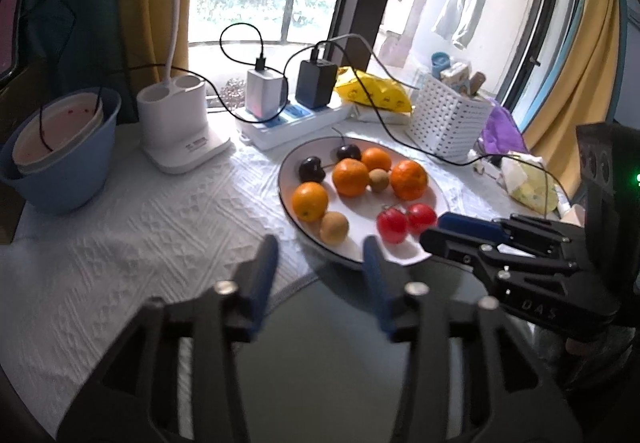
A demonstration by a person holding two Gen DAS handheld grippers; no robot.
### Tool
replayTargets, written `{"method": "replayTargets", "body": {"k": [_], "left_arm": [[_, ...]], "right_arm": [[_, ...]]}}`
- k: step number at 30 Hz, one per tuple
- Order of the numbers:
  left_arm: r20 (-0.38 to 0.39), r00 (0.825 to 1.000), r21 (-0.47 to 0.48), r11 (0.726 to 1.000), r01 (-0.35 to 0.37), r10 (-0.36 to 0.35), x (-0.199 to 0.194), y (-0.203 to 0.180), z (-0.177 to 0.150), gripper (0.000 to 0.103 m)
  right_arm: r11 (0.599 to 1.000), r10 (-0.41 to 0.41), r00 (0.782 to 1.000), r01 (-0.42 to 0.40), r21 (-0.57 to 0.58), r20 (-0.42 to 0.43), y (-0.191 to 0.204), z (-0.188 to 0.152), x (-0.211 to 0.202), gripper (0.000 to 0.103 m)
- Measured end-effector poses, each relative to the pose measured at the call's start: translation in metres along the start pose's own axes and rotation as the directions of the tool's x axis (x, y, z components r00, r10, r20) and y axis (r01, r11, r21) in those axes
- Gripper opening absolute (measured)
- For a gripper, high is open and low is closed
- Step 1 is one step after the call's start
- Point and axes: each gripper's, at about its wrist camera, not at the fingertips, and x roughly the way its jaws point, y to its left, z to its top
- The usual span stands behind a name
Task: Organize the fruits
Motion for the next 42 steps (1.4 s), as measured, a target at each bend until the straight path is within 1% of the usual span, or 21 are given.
{"method": "replayTargets", "body": {"k": [4,16,28,39,42], "left_arm": [[0.009,1.000,0.018,1.000,-0.016,0.016,-0.009,-0.005,-0.009,0.047],[0.036,0.999,0.024,1.000,-0.014,0.013,-0.043,-0.014,-0.032,0.047],[0.065,0.998,0.037,0.999,-0.010,0.007,-0.074,-0.034,-0.060,0.047],[0.135,0.991,0.078,0.997,-0.008,-0.003,-0.112,-0.057,-0.064,0.047],[0.169,0.986,0.104,0.994,-0.026,0.008,-0.124,-0.065,-0.063,0.047]], "right_arm": [[1.000,-0.004,1.000,0.004,-0.005,0.014,0.005,-0.005,-0.012,0.030],[1.000,-0.020,0.998,0.021,-0.016,0.053,0.021,-0.022,-0.045,0.030],[0.999,-0.026,0.996,0.029,-0.035,0.084,0.035,-0.045,-0.081,0.030],[0.997,-0.060,0.987,0.067,-0.040,0.149,0.040,-0.058,-0.125,0.030],[0.995,-0.075,0.982,0.084,-0.045,0.172,0.042,-0.059,-0.138,0.030]]}}
